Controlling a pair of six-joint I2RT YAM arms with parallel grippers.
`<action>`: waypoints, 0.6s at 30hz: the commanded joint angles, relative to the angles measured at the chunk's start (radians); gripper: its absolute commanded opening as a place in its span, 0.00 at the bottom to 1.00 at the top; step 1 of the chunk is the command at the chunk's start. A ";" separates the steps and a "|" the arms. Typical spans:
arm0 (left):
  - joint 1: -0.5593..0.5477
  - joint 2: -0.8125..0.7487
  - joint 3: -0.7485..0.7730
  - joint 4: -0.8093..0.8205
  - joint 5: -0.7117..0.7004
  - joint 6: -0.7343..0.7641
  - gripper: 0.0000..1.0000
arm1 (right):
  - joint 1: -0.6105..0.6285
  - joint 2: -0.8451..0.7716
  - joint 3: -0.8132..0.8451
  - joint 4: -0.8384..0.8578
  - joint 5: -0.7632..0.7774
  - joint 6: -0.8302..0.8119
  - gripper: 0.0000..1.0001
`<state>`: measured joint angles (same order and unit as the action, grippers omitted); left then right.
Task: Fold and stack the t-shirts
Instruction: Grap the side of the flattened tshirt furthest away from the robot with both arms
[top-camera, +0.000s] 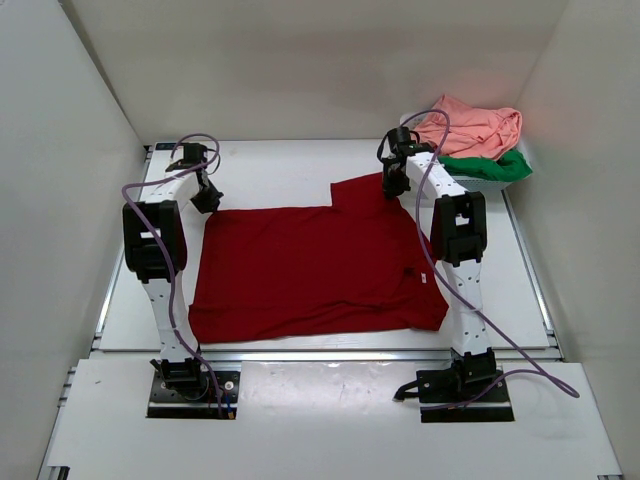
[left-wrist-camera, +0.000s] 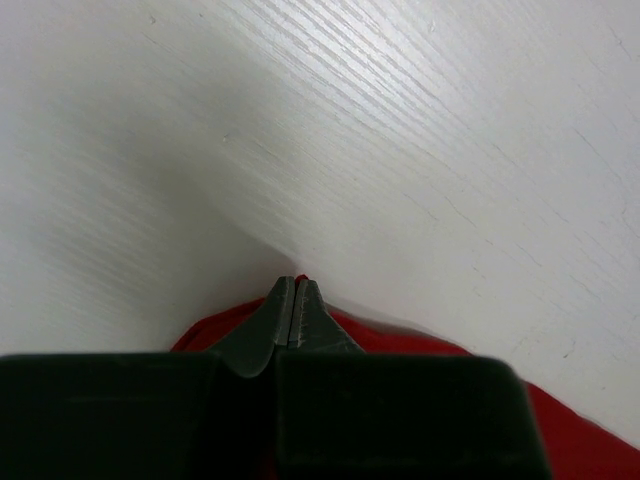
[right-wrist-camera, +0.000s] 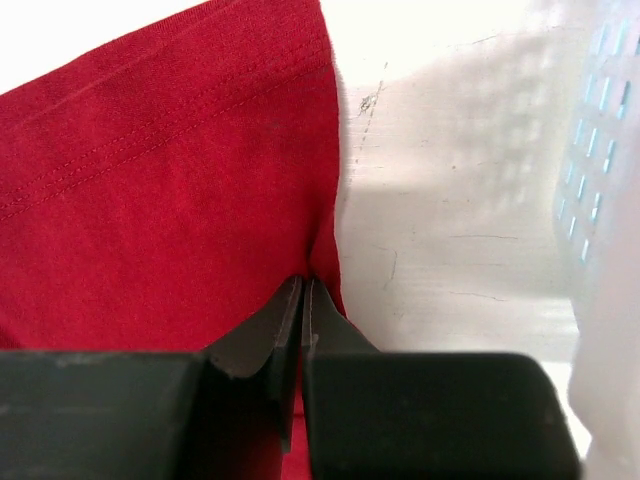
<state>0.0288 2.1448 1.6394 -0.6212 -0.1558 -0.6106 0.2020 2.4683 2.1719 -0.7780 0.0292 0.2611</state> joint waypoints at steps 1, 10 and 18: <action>0.005 -0.082 0.016 0.000 0.009 -0.008 0.00 | -0.012 0.015 0.028 -0.018 0.021 -0.013 0.00; 0.011 -0.086 0.091 -0.046 0.038 -0.009 0.00 | -0.032 -0.091 0.037 0.023 -0.080 -0.054 0.00; 0.025 -0.147 0.050 -0.054 0.082 0.009 0.00 | -0.036 -0.253 -0.090 0.043 -0.129 -0.069 0.00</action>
<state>0.0444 2.1109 1.7035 -0.6739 -0.1043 -0.6102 0.1715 2.3455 2.1155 -0.7696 -0.0757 0.2092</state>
